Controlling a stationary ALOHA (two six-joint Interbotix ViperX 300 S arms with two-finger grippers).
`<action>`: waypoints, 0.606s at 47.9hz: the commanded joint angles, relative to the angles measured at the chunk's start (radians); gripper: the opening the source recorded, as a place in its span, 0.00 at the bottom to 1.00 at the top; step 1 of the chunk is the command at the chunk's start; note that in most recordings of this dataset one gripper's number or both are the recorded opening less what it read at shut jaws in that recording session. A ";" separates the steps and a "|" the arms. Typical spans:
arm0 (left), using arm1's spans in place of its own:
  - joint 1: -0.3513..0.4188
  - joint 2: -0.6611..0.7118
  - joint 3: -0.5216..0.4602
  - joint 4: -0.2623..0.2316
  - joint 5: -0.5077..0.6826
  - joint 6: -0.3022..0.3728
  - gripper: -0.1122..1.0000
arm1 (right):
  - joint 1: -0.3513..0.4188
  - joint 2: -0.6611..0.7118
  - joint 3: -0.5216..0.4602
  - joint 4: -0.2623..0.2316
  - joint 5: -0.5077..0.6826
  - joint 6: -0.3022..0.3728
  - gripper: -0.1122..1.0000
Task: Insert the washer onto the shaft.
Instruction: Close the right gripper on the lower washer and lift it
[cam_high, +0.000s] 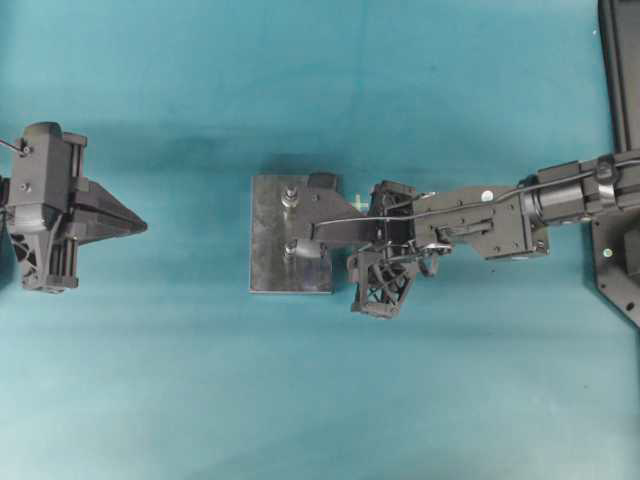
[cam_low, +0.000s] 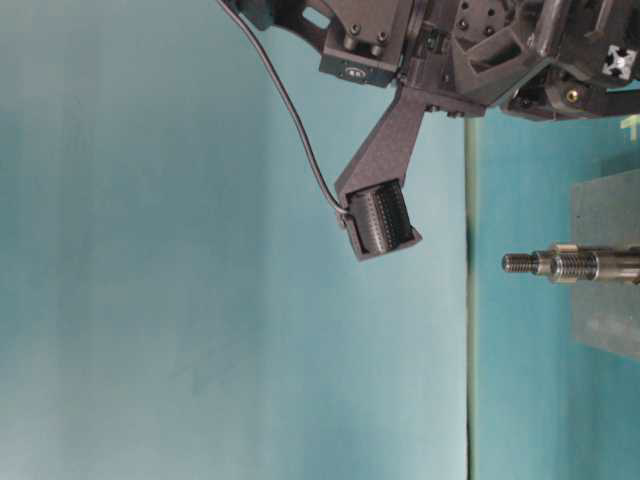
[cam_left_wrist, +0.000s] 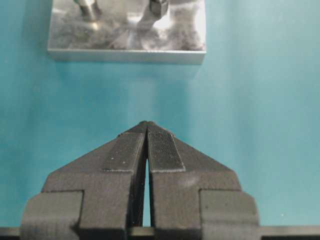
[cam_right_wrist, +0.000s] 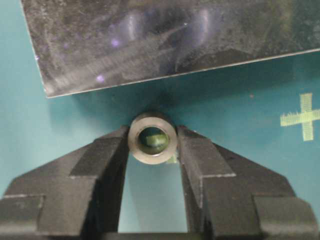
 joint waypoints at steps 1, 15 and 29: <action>0.000 -0.002 -0.020 0.003 -0.006 0.002 0.10 | -0.025 -0.052 -0.005 -0.006 0.021 0.014 0.41; 0.000 -0.002 -0.021 0.003 -0.006 0.002 0.10 | -0.018 -0.138 -0.086 -0.018 0.072 0.003 0.41; 0.000 -0.002 -0.021 0.003 -0.006 0.002 0.10 | 0.000 -0.086 -0.235 -0.018 0.114 -0.006 0.41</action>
